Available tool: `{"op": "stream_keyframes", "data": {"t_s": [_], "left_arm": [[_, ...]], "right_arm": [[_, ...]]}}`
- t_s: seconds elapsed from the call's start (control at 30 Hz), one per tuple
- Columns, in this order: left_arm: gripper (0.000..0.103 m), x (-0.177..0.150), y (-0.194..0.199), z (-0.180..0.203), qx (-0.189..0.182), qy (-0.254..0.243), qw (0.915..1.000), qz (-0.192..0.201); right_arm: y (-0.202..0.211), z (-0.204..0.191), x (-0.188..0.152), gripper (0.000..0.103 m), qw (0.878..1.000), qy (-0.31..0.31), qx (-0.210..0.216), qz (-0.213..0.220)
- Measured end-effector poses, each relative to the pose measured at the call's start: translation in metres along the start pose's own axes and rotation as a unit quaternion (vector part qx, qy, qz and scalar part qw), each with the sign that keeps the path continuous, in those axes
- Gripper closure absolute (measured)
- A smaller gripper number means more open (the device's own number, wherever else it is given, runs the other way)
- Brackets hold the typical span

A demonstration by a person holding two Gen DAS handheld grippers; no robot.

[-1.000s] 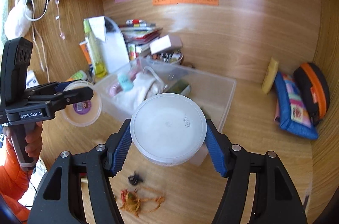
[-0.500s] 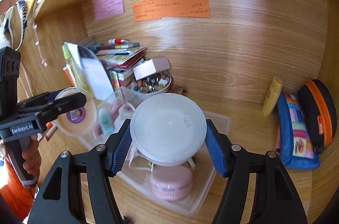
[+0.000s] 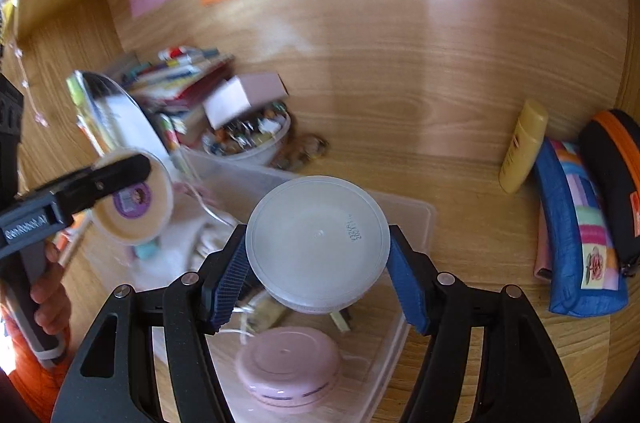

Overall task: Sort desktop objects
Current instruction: 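Carry the white lid and tape roll into the clear box and release both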

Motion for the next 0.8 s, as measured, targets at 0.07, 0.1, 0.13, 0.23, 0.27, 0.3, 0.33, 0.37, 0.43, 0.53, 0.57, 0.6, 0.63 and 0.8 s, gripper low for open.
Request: {"op": "stream_keyframes", "data": {"t_s": [0.07, 0.1, 0.13, 0.23, 0.27, 0.3, 0.33, 0.37, 0.43, 0.53, 0.57, 0.6, 0.63, 0.8], "left_arm": [[0.035, 0.000, -0.003, -0.002, 0.025, -0.013, 0.9995, 0.016], [0.035, 0.000, -0.005, -0.004, 0.039, -0.019, 0.9988, 0.023], [0.035, 0.000, -0.007, -0.004, 0.046, -0.026, 0.9983, 0.026], [0.035, -0.003, -0.011, -0.004, 0.052, -0.034, 0.9978, 0.025], [0.035, -0.003, -0.012, -0.004, 0.053, -0.035, 0.9977, 0.026], [0.035, -0.003, -0.012, -0.004, 0.055, -0.038, 0.9974, 0.028], [0.035, -0.004, -0.013, -0.003, 0.056, -0.042, 0.9972, 0.028], [0.035, -0.004, -0.015, -0.003, 0.058, -0.046, 0.9969, 0.027], [0.035, -0.008, -0.021, -0.003, 0.061, -0.051, 0.9967, 0.014], [0.035, -0.011, -0.025, 0.000, 0.071, -0.067, 0.9951, 0.012], [0.035, -0.012, -0.024, 0.001, 0.072, -0.071, 0.9948, 0.012], [0.035, -0.013, -0.025, 0.001, 0.071, -0.073, 0.9947, 0.011], [0.035, -0.014, -0.025, 0.002, 0.071, -0.075, 0.9946, 0.011], [0.035, -0.021, -0.032, 0.004, 0.066, -0.090, 0.9937, -0.012]], "right_arm": [[-0.005, -0.001, -0.003, 0.040, 1.000, 0.006, -0.006, -0.006], [-0.007, -0.003, -0.005, 0.040, 1.000, 0.011, -0.008, -0.009], [-0.009, -0.005, -0.006, 0.040, 1.000, 0.015, -0.010, -0.012], [-0.014, -0.005, -0.009, 0.040, 0.999, 0.023, -0.028, -0.017], [-0.017, -0.005, -0.011, 0.040, 0.999, 0.026, -0.031, -0.023], [-0.020, -0.004, -0.012, 0.040, 0.999, 0.026, -0.029, -0.029], [-0.021, -0.004, -0.013, 0.040, 0.999, 0.023, -0.023, -0.031], [-0.021, -0.004, -0.013, 0.040, 0.999, 0.023, -0.023, -0.033], [-0.022, -0.005, -0.014, 0.040, 0.998, 0.031, -0.029, -0.037], [-0.024, -0.008, -0.015, 0.040, 0.997, 0.047, -0.042, -0.039], [-0.025, -0.010, -0.016, 0.040, 0.997, 0.054, -0.047, -0.039], [-0.025, -0.010, -0.016, 0.040, 0.996, 0.060, -0.050, -0.040], [-0.025, -0.013, -0.018, 0.040, 0.995, 0.072, -0.056, -0.041], [-0.031, -0.022, -0.022, 0.040, 0.991, 0.101, -0.067, -0.050]]}}
Point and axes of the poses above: each gripper's, at about its wrist camera, not at the fingertips, and y roughly against the way its jaws point, z to its right, x to its top, the point moved 9 cm from there along -y, roughly the way its jaws point, and after that the axes turned 4 degrees about y, right-handed, at the moved point
